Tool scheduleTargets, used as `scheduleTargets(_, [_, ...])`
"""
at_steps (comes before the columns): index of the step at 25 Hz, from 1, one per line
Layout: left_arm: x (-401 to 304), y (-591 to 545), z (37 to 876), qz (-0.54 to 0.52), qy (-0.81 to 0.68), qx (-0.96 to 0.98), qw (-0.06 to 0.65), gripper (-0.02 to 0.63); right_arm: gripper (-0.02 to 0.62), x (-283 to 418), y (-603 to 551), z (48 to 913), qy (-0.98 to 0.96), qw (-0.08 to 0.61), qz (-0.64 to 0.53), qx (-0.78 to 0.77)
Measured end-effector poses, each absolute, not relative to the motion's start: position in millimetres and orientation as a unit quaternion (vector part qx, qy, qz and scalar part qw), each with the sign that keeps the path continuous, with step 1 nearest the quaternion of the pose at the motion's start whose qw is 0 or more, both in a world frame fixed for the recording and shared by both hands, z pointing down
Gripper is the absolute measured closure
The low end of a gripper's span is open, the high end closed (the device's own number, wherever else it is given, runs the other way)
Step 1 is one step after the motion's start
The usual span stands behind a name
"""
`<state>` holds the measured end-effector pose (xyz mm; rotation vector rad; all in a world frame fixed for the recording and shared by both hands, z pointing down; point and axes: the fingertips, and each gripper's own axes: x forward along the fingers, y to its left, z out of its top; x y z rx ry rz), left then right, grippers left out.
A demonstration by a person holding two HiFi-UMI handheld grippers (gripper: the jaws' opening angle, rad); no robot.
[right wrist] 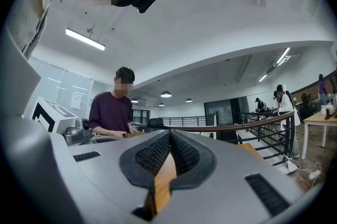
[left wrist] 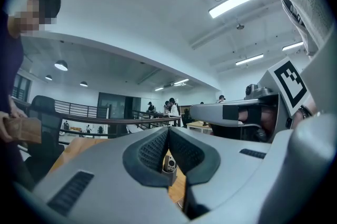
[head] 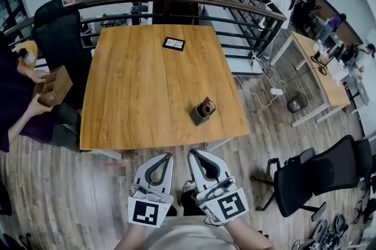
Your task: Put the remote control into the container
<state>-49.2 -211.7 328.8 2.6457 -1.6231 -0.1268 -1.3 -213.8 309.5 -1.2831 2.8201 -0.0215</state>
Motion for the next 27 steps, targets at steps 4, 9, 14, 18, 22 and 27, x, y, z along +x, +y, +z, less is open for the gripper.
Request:
scheduleTargets(4, [-41,-214,330,-0.036,-0.523,0.852,0.019,0.594,0.577,7,-216,312,0.909,0.026,-0.014,-0.416])
scheduleTargets(9, [-33,-217,328,-0.037,-0.527,0.849,0.024,0.594,0.577,16,-219,317,0.911,0.020,-0.020,-0.412])
scheduleTargets(14, [-30,-219,333,-0.035,-0.528,0.848,0.035,0.594,0.577,20,-220,318,0.910,0.015,-0.022,-0.414])
scheduleTargets(18, [-28,-219,334,-0.037,-0.525,0.850,0.032,0.594,0.577,23,-219,322,0.908,0.011,-0.025,-0.418])
scheduleTargets(22, [-29,-216,337,-0.037,-0.524,0.850,0.037,0.594,0.577,20,-218,325,0.908,0.010,-0.027,-0.419])
scheduleTargets(27, [-34,-215,340,-0.036,-0.526,0.849,0.038,0.594,0.577,15,-215,328,0.908,0.010,-0.027,-0.419])
